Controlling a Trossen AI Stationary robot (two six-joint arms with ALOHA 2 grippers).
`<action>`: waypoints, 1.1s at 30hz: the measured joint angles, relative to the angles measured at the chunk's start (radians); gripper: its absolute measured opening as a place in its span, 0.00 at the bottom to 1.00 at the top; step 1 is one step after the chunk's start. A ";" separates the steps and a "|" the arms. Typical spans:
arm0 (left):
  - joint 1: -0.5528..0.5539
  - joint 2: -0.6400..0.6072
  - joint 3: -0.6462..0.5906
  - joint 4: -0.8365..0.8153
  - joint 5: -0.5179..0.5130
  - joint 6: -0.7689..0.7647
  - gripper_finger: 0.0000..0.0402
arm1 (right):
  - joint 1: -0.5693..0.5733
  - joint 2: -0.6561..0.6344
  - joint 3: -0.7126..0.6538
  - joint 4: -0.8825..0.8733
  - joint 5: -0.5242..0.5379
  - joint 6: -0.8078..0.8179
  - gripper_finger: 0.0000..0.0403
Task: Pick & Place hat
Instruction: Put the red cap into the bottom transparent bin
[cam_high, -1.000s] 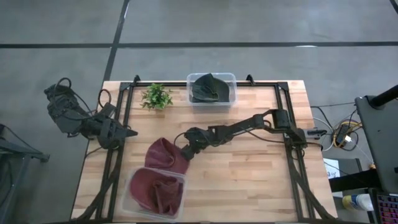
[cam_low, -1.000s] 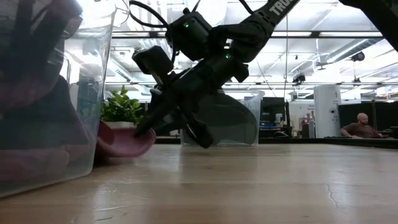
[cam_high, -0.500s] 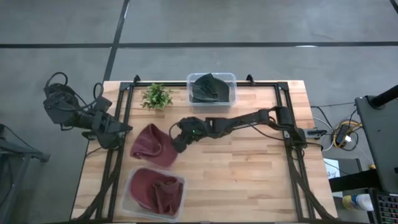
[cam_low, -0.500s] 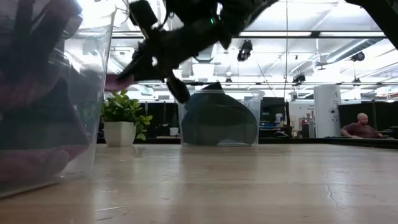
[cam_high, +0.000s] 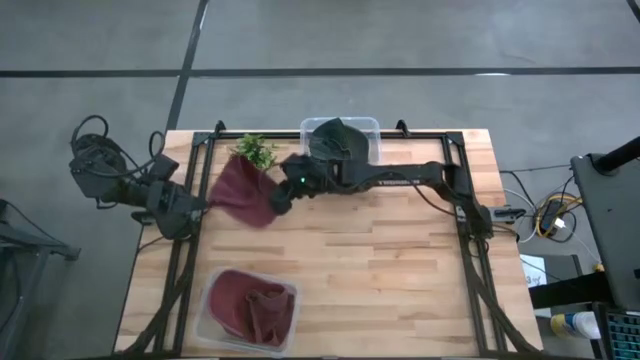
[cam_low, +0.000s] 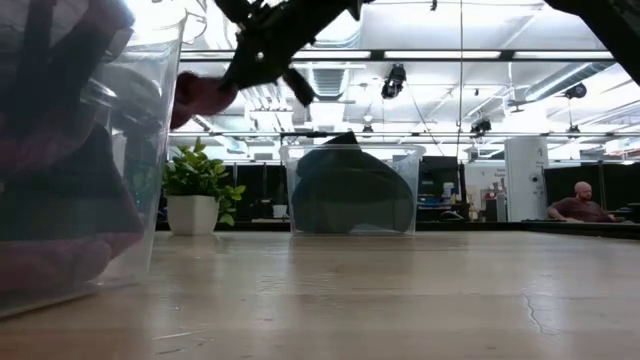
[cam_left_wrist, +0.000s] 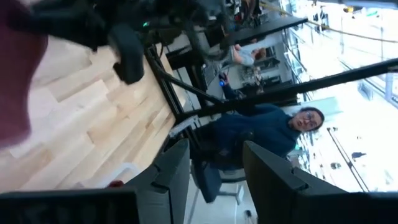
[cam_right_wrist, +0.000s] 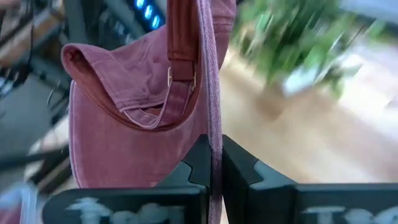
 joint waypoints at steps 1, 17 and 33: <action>0.000 0.000 0.000 0.000 -0.013 0.000 0.35 | -0.004 0.000 0.016 0.000 0.025 -0.003 0.03; 0.000 -0.003 -0.001 0.000 -0.354 0.210 0.35 | -0.020 -0.004 0.231 0.000 0.421 -0.064 0.03; 0.000 0.002 -0.001 0.001 -0.850 0.547 0.35 | -0.022 -0.007 0.362 0.320 0.536 -0.038 0.03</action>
